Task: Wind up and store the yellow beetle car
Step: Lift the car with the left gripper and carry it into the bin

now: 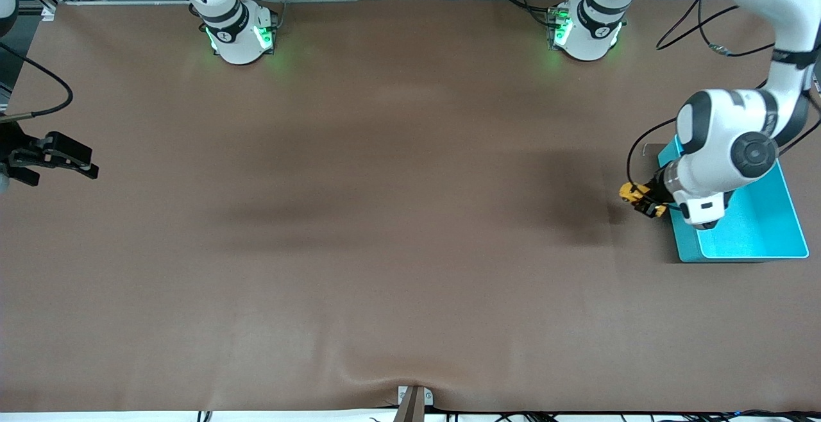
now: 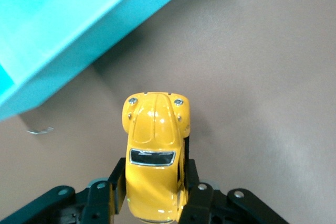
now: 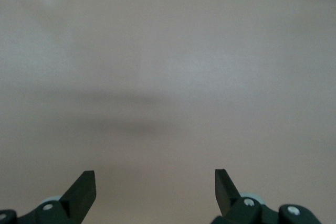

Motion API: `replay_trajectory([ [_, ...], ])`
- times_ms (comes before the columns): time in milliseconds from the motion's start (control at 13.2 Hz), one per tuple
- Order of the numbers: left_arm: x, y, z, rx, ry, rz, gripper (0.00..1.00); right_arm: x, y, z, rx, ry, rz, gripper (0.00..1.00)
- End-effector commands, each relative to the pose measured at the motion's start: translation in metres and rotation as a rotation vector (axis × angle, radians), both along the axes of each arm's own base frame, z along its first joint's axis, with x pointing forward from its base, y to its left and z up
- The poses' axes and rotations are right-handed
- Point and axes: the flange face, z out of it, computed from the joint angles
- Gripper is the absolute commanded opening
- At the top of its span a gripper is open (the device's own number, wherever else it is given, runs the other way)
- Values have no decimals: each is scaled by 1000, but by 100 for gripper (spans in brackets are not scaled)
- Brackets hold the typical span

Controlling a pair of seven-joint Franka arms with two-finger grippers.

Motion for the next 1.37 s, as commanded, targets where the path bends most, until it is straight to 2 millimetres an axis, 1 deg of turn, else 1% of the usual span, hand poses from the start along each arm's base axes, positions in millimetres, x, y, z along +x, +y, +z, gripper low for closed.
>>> replay_trajectory([
  [0,-9,37,33,67,9,-146,0,-22,13,24,-34,-19,-2,100],
  [76,-11,53,42,77,9,-218,0,-24,17,28,-38,-26,0,100],
  [152,-14,70,47,69,21,-299,0,-27,17,32,-39,-32,0,100],
  [228,-18,99,50,53,31,-374,0,-33,21,32,-37,-31,7,100],
  [380,-26,143,46,23,51,-477,0,-46,22,33,-34,-40,12,100],
  [456,-27,159,41,15,54,-491,0,-49,23,32,-33,-31,15,100],
  [532,-25,166,37,17,59,-514,0,-50,24,32,-32,-26,18,100],
  [684,-26,183,18,31,82,-558,0,-52,24,29,-21,-18,25,100],
  [760,-28,192,7,30,88,-559,0,-56,24,29,-17,-21,25,100],
  [913,-29,203,-23,5,86,-585,0,-64,21,26,-1,-15,19,100],
  [1065,-30,214,-50,-5,84,-605,0,-64,19,26,4,-15,15,100],
  [1141,-32,221,-61,5,88,-617,0,-64,15,26,5,-16,6,100],
  [1293,-35,225,-79,9,108,-642,0,-65,14,26,24,-13,-3,100],
])
